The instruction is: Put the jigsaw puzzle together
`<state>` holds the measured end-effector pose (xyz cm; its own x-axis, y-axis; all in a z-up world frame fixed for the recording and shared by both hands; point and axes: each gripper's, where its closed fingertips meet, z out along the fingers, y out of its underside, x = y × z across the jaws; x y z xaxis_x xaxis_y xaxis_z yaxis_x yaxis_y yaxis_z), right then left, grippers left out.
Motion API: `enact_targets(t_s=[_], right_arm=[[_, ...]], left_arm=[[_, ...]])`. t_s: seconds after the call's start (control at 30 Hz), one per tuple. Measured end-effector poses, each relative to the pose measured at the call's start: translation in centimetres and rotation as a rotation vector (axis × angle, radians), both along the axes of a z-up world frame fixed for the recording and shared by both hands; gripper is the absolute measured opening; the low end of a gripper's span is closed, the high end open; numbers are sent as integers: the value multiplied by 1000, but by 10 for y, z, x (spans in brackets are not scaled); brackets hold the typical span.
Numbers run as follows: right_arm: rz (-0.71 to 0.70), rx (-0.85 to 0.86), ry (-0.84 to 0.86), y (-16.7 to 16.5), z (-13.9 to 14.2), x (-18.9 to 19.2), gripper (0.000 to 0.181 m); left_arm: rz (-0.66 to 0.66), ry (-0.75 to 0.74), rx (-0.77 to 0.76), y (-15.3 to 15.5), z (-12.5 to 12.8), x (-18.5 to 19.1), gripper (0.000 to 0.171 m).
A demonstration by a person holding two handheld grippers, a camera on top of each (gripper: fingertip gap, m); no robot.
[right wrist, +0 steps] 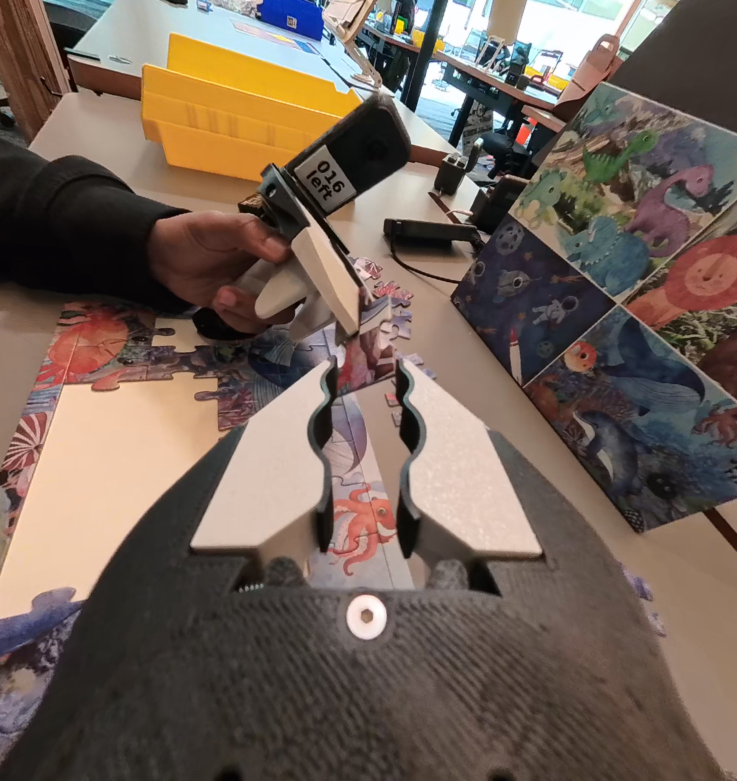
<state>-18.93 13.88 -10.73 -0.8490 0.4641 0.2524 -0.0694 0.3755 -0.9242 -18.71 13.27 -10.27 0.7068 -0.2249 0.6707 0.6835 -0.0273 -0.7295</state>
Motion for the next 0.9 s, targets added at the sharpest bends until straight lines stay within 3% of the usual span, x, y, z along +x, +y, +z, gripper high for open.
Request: enact_targets(t_s=[0.23, 0.37, 0.4, 0.43, 0.57, 0.63, 0.73, 0.83, 0.9], right_arm=[[-2, 89, 64, -4, -9, 0, 31], [3, 123, 46, -6, -17, 1, 22], [9, 129, 33, -5, -19, 1, 5], [11, 128, 24, -3, -19, 1, 0], [-63, 88, -20, 12, -16, -12, 0], [-148, 61, -81, 30, -17, -25, 0], [-319, -37, -226, 70, -21, -49, 0], [-488, -145, -475, 109, -44, -66, 0], [-524, -198, -664, 120, -65, -65, 0]], left_arm=[[-18, -14, -14, 1, -3, 2, 0], [-31, 9, -54, 4, -9, 5, 0], [-20, 12, -61, 4, -10, 4, 5], [-10, 12, -64, 4, -10, 2, 12], [55, 22, -81, 1, -11, -9, 26], [103, 34, -93, -2, -11, -17, 36], [182, 59, -91, -12, -6, -32, 38], [271, 99, -92, -27, 0, -49, 35], [336, 125, -89, -38, 5, -60, 34]])
